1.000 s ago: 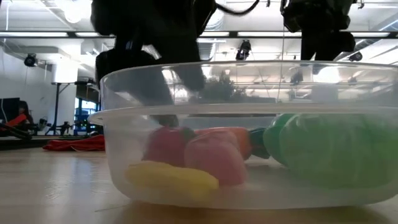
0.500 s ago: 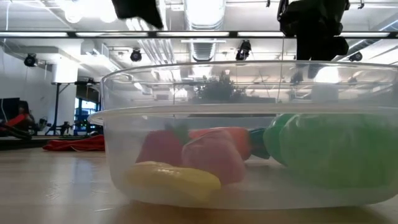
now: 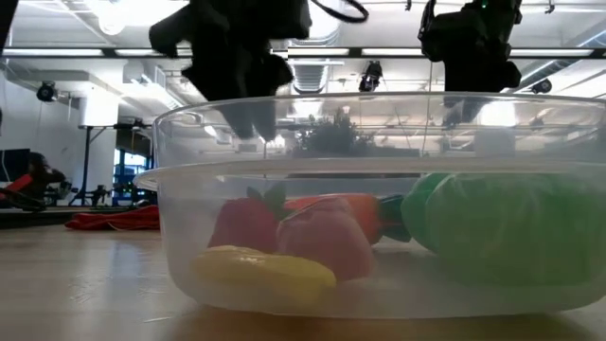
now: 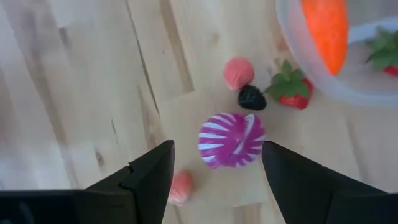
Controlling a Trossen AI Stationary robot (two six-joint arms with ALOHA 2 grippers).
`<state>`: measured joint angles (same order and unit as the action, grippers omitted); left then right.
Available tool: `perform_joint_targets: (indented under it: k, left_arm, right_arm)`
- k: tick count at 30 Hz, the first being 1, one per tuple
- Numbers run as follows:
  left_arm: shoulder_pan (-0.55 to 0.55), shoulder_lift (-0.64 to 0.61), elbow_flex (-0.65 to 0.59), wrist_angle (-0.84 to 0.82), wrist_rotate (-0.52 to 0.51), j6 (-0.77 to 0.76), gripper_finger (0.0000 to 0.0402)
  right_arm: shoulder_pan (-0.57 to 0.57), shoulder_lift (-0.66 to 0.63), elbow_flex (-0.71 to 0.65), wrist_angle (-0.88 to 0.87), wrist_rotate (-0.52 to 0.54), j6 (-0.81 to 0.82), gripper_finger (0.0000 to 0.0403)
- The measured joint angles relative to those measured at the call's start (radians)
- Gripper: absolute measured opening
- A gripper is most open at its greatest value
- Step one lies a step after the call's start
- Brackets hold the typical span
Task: Pick and placing Produce into tupperware
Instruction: Put the bottom pink peach into the transparent bin
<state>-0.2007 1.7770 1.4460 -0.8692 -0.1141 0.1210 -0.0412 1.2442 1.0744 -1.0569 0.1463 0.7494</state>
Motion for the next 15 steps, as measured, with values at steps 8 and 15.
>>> perform_joint_targets:
  k: [8,15]
  left_arm:
    - [0.048,0.067,0.0,0.145,0.124,0.074,0.0228]
    - [0.055,0.116,0.0,0.18,0.165,-0.114,0.0228]
  right_arm:
    - [-0.019,0.0,0.0,0.0,-0.015,0.015,0.0263]
    - [-0.018,0.0,0.0,-0.001,-0.018,0.078,0.0263]
